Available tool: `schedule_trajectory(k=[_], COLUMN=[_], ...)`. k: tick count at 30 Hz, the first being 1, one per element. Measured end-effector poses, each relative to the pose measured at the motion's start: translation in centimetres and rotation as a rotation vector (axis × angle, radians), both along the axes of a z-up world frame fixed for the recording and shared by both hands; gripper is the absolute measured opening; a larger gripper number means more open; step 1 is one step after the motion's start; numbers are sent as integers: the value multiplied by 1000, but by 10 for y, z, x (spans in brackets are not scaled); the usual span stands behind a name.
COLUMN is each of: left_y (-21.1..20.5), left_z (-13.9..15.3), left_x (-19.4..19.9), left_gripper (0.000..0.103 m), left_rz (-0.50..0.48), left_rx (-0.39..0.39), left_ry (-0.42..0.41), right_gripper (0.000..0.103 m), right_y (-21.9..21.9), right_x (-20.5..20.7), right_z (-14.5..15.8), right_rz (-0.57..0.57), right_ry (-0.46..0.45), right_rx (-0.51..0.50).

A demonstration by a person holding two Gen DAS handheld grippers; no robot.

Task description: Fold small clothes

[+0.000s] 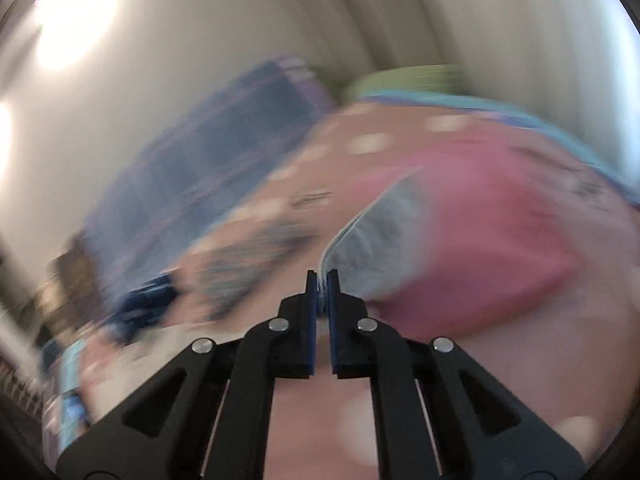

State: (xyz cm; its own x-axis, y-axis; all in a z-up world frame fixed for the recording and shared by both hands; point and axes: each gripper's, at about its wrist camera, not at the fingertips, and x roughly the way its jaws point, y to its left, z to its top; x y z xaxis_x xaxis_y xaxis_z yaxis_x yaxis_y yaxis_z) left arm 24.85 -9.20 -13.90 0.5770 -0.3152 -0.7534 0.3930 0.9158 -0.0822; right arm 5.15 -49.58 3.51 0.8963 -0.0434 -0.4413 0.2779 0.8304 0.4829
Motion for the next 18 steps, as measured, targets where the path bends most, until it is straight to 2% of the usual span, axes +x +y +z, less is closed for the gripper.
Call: schedule_trajectory(k=[2, 5, 8, 13, 18], left_y=[14, 53, 95, 156, 165], left_z=[6, 20, 33, 39, 13], left_x=[1, 1, -1, -5, 1], left_gripper=[39, 39, 40, 42, 46], left_rz=[20, 56, 81, 92, 70], left_rx=[-62, -181, -288, -459, -553], left_ry=[18, 41, 48, 86, 235], right_gripper=[5, 5, 5, 5, 5], right_y=[49, 155, 233, 297, 315], right_x=[29, 82, 113, 134, 138], right_z=[15, 24, 8, -40, -87], right_rz=[177, 507, 688, 815, 850], right_ry=[-33, -33, 12, 127, 263], right_rx=[-1, -21, -40, -43, -61])
